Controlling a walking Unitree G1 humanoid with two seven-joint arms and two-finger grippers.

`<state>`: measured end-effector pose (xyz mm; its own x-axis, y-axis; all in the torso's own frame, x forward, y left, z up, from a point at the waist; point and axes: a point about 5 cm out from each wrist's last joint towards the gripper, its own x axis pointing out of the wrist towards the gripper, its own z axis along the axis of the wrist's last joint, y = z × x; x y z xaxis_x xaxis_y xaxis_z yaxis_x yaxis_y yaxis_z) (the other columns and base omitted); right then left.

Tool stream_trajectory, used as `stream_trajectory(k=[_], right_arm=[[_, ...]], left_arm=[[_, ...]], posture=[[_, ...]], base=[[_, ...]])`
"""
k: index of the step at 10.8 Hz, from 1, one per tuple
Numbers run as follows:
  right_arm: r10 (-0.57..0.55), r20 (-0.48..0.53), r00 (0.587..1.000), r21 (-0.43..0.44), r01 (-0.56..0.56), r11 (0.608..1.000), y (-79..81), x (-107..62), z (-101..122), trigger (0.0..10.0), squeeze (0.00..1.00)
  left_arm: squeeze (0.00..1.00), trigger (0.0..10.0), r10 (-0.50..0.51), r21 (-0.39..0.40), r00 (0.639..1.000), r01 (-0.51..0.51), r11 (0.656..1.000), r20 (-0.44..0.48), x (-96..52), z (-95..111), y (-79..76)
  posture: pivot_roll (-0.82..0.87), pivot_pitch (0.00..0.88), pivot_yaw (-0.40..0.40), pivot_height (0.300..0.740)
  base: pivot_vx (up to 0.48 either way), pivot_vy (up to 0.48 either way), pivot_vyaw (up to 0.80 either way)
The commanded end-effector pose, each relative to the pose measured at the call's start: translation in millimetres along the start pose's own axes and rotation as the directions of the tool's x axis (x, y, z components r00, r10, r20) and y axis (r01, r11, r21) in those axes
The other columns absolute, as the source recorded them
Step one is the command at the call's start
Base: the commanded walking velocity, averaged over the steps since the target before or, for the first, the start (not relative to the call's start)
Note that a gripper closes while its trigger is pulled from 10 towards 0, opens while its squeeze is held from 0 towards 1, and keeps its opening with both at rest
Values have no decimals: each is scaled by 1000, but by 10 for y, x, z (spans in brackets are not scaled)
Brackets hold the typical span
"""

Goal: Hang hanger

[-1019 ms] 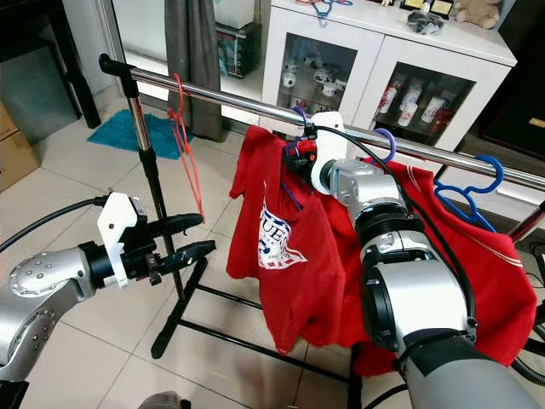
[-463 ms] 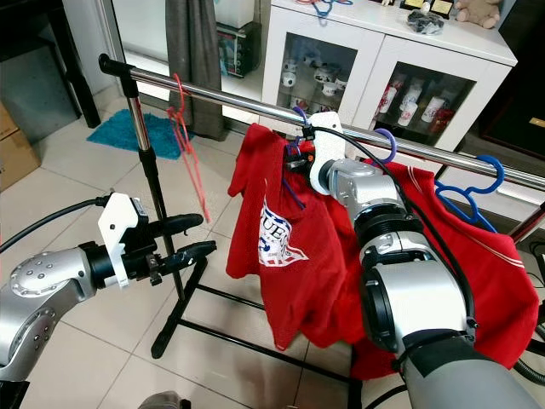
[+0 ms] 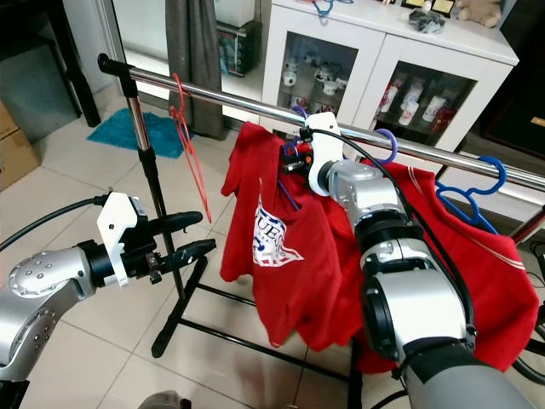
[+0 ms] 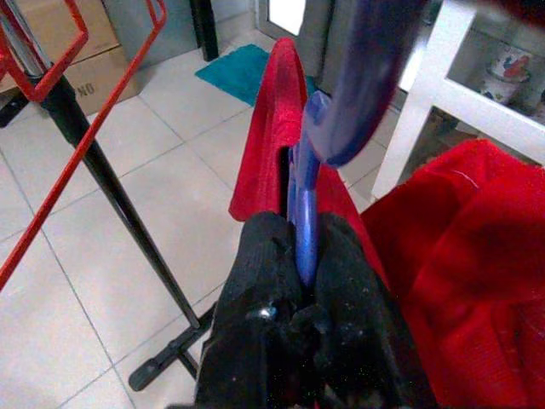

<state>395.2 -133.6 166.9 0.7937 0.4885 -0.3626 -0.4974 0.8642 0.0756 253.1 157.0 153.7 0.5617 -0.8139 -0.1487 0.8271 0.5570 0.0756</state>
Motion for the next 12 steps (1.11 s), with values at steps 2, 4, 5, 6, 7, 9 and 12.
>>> stream_trajectory(k=[2, 4, 5, 6, 7, 9, 12], right_arm=[[-8, 56, 998, 0, 8, 1000, -96, -113, 122, 0, 0], [-22, 110, 994, 23, 20, 1000, -164, -197, 206, 0, 0], [2, 151, 988, 22, -5, 1000, -143, -263, 236, 0, 0], [43, 175, 984, 16, -47, 999, -58, -339, 194, 0, 0], [63, 158, 985, 8, -65, 998, 26, -411, 55, 0, 0], [48, 129, 990, 49, -55, 997, 158, -553, -237, 0, 0], [-17, 141, 990, 61, 9, 998, 244, -713, -447, 0, 0]], left_arm=[[0, 10000, 28, 14, 1000, -28, 1000, 15, 11, 29, 35], [0, 10000, 90, 33, 996, -90, 995, -3, 33, 18, 91], [0, 10000, 146, 43, 989, -145, 988, -1, 55, 3, 130], [0, 10000, 193, 38, 981, -193, 980, 6, 82, -19, 141], [0, 10000, 223, 19, 975, -223, 975, 6, 99, -49, 127], [0, 10000, 256, 0, 967, -256, 967, 2, 93, -88, 115], [0, 10000, 271, -1, 963, -271, 963, 2, 74, -104, 114]], posture=[[132, 0, -107, 740], [132, 0, -106, 740], [126, 0, -103, 740], [123, 0, -109, 740], [122, 0, -117, 740], [116, 0, -129, 740], [113, 0, -127, 740]], base=[[0, 0, 0], [0, 0, 0], [0, 0, 0], [0, 0, 0], [0, 0, 0], [-144, 0, 0], [-291, 0, 0]])
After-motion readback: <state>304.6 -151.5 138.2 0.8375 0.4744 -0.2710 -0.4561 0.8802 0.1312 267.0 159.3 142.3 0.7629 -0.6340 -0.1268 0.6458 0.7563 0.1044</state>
